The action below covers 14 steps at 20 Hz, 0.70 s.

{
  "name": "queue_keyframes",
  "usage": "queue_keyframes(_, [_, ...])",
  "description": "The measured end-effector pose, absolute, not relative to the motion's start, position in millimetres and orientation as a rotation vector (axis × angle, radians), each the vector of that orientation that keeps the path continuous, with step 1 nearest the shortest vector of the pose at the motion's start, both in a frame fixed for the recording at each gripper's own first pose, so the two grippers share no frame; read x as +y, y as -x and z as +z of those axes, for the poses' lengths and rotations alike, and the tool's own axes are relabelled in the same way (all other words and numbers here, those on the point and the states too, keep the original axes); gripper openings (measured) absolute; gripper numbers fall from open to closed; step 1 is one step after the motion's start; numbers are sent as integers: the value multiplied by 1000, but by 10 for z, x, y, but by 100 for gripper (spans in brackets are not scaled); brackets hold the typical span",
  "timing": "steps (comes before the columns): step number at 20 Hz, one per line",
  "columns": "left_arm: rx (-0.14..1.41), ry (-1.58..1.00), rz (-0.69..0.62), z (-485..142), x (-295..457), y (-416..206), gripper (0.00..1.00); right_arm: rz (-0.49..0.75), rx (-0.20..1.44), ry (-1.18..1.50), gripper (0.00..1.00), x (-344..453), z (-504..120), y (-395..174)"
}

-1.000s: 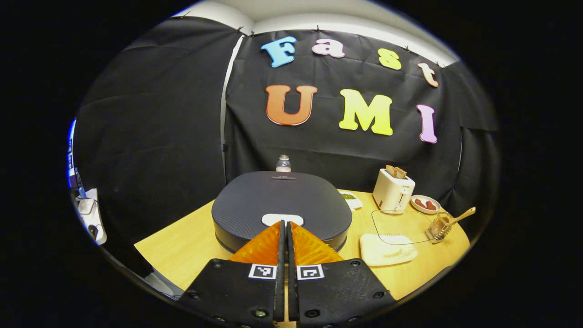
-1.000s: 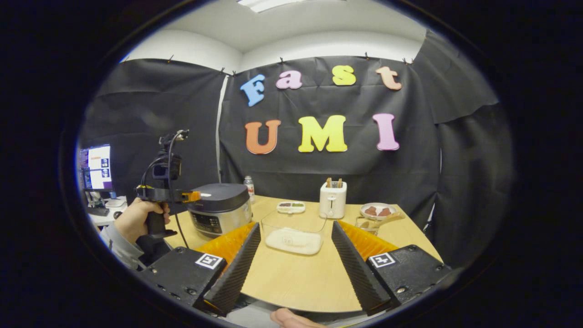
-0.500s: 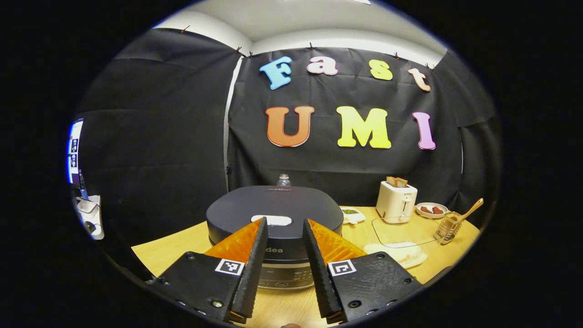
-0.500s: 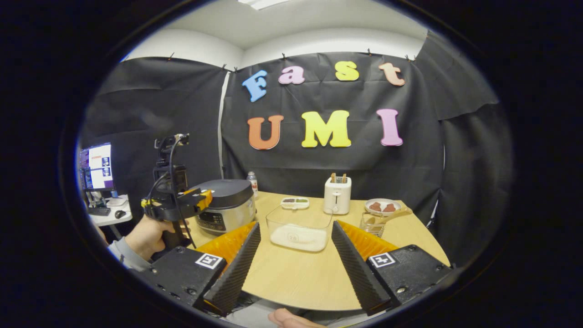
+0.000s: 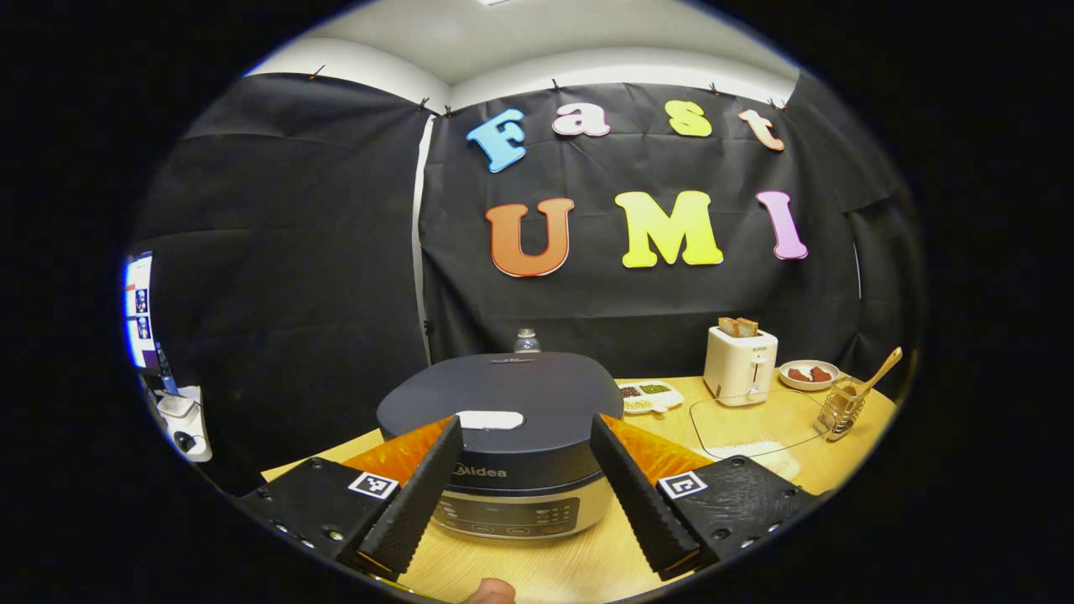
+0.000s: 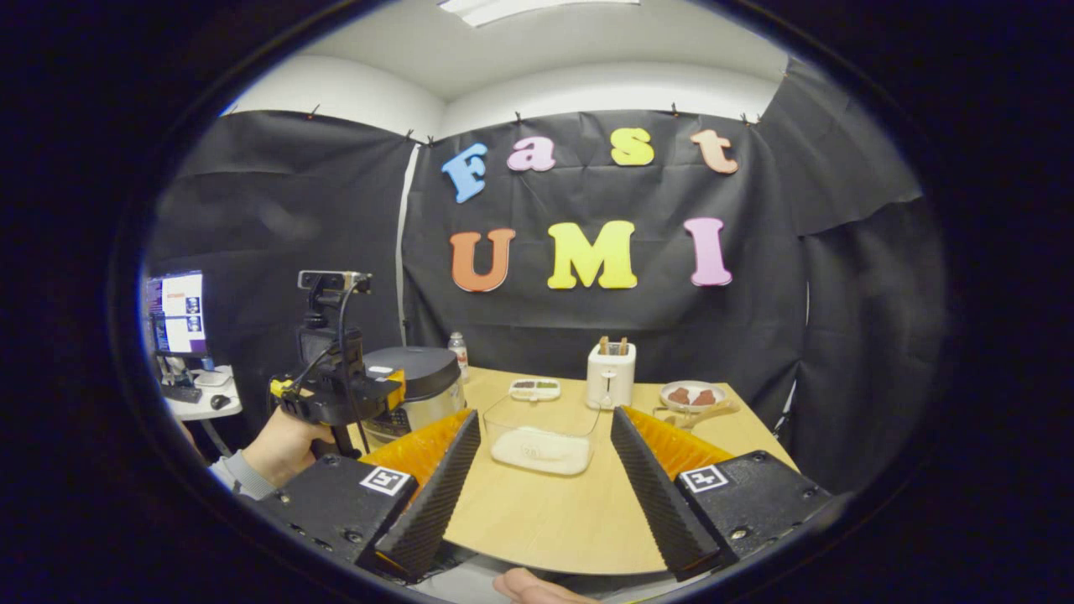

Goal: Close the left gripper, press the button to open the rice cooker; take a wooden spoon from the chopstick holder with the right hand, scoop a spoonful of rice and pour it into the rice cooker, then put the wooden spoon back into the chopstick holder.

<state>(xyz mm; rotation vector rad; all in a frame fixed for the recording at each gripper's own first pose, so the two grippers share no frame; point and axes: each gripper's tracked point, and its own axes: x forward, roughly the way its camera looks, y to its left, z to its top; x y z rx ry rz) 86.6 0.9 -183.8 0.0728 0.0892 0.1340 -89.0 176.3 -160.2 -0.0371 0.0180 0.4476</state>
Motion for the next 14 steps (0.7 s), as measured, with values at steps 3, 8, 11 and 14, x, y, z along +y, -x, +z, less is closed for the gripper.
queue_keyframes(3, [45, -59, 136, -1445, 18, -708, 90, 433, -21, 46, 100, 1724, -1466, 930])
queue_keyframes(8, [11, -47, 76, -1002, -167, -218, 95, 407, -55, 37, 100, 1637, -1295, 953])
queue_keyframes(11, [-38, -90, 39, -762, -312, 125, 95, 386, -75, 21, 100, 1548, -1180, 963])
queue_keyframes(14, [-80, -122, -12, -606, -503, 474, 95, 362, -97, 14, 95, 1445, -1060, 973])
